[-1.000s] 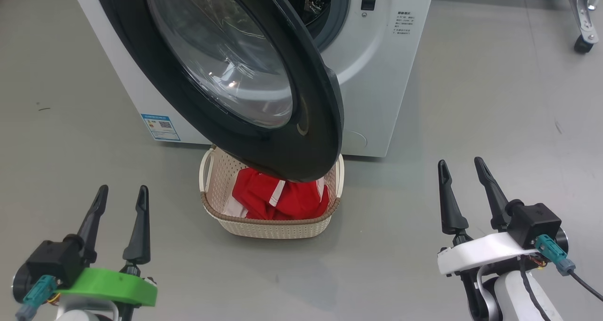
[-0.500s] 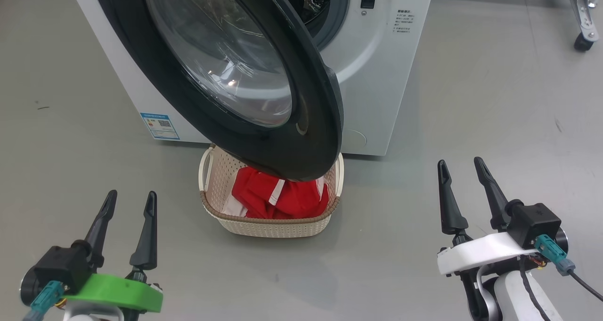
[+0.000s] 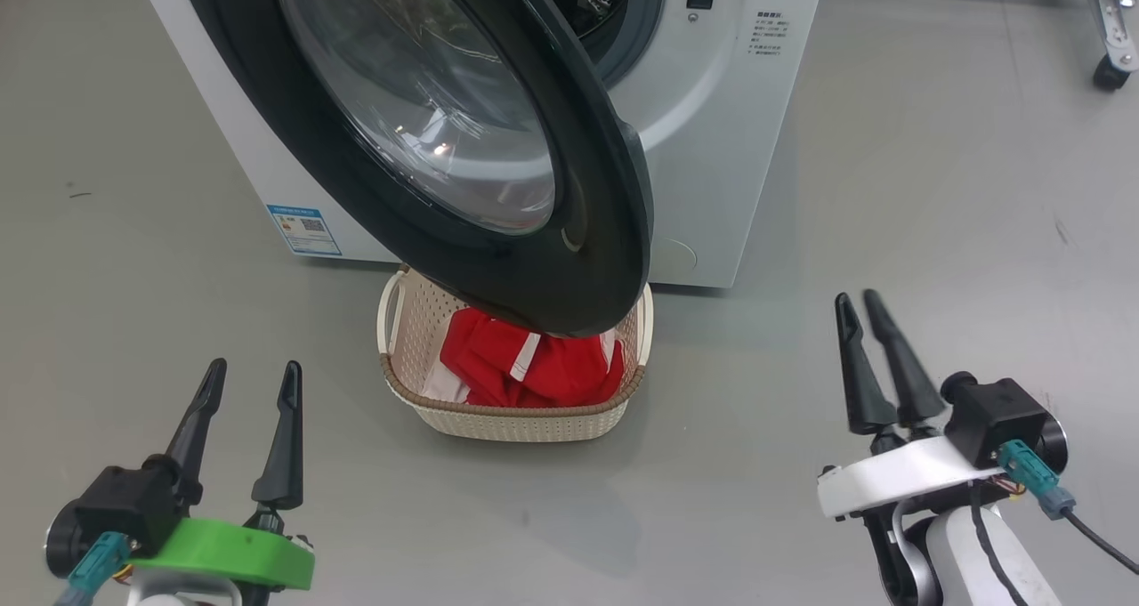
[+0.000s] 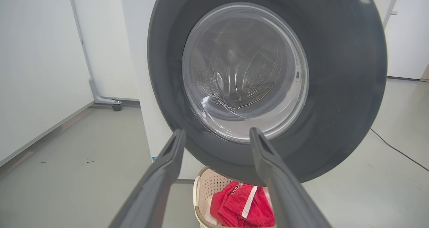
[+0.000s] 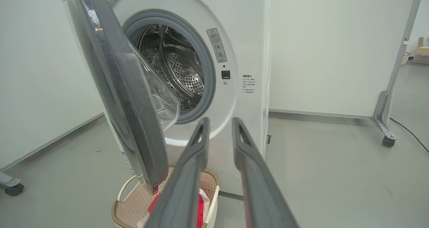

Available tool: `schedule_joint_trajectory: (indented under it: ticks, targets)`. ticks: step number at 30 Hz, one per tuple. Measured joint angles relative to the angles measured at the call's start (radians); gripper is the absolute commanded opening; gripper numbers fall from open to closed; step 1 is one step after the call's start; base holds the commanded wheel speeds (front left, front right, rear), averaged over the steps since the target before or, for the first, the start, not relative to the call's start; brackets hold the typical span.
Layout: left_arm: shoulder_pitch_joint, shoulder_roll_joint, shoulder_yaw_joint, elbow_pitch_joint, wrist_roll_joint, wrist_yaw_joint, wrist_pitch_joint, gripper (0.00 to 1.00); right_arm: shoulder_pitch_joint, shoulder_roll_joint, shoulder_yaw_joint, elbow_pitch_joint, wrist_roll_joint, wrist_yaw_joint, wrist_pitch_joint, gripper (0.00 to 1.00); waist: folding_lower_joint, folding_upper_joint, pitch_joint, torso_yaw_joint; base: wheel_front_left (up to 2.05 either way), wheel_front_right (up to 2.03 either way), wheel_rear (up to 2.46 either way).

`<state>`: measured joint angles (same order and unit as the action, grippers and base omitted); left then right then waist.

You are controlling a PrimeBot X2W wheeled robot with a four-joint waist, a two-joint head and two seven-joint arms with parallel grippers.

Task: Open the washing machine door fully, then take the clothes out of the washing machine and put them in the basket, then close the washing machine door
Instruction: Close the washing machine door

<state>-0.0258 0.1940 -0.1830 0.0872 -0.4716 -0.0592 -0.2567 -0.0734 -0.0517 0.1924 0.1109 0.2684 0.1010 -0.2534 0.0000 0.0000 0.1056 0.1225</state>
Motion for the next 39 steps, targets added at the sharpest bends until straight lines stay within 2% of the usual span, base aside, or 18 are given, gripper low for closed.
schedule_joint_trajectory:
  ticks: [10,25,31,39]
  targets:
    - [-0.005,-0.029,0.001,-0.001,0.025,-0.019,0.0,1.0,-0.071,-0.039,0.096,-0.039,-0.053,0.015,0.0,0.0,0.0,0.0,0.047,0.024,0.0,0.0,0.0]
    - [-0.049,-0.081,-0.012,0.008,0.048,-0.043,0.0,1.0,-0.225,-0.111,0.385,0.001,-0.095,0.021,0.002,0.0,0.0,0.0,0.125,0.105,0.0,0.0,0.0]
    - [-0.079,-0.098,-0.018,0.012,0.059,-0.052,0.0,1.0,-0.277,-0.137,0.395,0.034,-0.076,0.021,0.002,0.0,0.0,0.0,0.158,0.142,0.0,0.0,0.0]
    - [-0.087,-0.11,-0.013,0.025,0.06,-0.053,0.0,1.0,-0.318,-0.146,0.36,0.075,-0.051,0.021,0.002,0.0,0.0,0.0,0.2,0.174,0.0,0.0,0.0]
